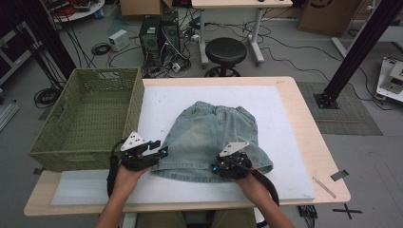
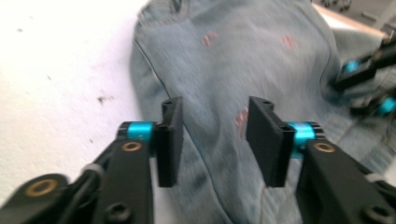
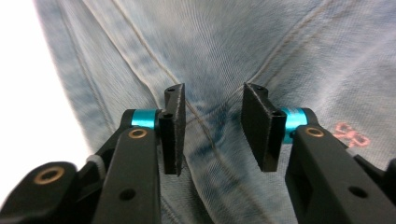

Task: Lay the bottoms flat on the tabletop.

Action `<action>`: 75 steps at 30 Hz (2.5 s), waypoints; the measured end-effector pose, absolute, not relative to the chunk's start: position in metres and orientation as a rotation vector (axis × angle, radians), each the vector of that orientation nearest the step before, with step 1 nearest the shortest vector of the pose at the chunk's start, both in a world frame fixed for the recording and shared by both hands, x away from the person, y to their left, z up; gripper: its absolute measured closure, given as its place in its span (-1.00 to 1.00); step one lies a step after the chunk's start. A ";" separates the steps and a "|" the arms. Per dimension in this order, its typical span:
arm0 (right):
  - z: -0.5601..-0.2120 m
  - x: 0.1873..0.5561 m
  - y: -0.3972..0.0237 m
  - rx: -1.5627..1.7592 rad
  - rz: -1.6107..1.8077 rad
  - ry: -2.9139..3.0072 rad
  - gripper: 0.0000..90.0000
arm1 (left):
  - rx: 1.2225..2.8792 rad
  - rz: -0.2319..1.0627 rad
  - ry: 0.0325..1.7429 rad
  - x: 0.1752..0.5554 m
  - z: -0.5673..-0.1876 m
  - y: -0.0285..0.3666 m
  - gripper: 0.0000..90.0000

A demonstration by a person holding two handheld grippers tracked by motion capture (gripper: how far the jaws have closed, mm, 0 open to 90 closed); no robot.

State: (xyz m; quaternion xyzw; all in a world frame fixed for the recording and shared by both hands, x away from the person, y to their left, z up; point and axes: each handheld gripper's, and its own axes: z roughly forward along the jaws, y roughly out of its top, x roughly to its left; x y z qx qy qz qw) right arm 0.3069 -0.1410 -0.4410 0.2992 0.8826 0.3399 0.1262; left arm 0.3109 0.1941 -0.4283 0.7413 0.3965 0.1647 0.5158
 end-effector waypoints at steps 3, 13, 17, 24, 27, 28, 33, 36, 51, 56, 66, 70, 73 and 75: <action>-0.441 0.308 -0.143 0.885 1.019 2.591 0.57 | 1.763 0.400 0.949 0.311 -0.427 0.193 0.19; -0.435 0.306 -0.147 0.844 1.087 2.692 1.00 | 1.761 0.398 0.954 0.313 -0.428 0.191 0.18; -0.427 0.298 -0.156 0.789 1.218 2.723 1.00 | 1.763 0.397 0.957 0.315 -0.428 0.192 0.17; -0.421 0.290 -0.163 0.762 1.153 2.689 0.95 | 1.784 0.407 1.012 0.321 -0.431 0.188 0.09; -0.422 0.289 -0.166 0.838 1.096 2.565 0.53 | 1.788 0.405 1.005 0.321 -0.432 0.186 0.07; -0.420 0.288 -0.166 0.841 1.121 2.541 0.53 | 1.786 0.405 1.003 0.321 -0.432 0.186 0.07; -0.419 0.283 -0.154 0.758 1.192 2.569 0.52 | 1.764 0.411 0.992 0.322 -0.431 0.187 0.07; -0.425 0.284 -0.144 0.705 1.194 2.636 0.63 | 1.767 0.418 0.987 0.322 -0.429 0.186 0.07; -0.441 0.295 -0.127 0.659 1.017 2.677 0.74 | 1.771 0.416 0.977 0.323 -0.430 0.184 0.08; -0.438 0.293 -0.127 0.625 1.064 2.715 1.00 | 1.769 0.416 0.979 0.323 -0.430 0.185 0.08; -0.434 0.272 -0.115 0.385 1.114 2.828 1.00 | 1.778 0.410 0.987 0.324 -0.431 0.183 0.08; -0.438 0.274 -0.117 0.386 1.076 2.843 0.90 | 1.797 0.424 1.011 0.327 -0.433 0.182 0.05; -0.433 0.278 -0.132 0.500 1.219 2.811 0.51 | 1.820 0.418 1.044 0.329 -0.436 0.182 -0.02; -0.425 0.282 -0.147 0.606 1.310 2.736 0.42 | 1.843 0.414 1.064 0.331 -0.438 0.181 -0.06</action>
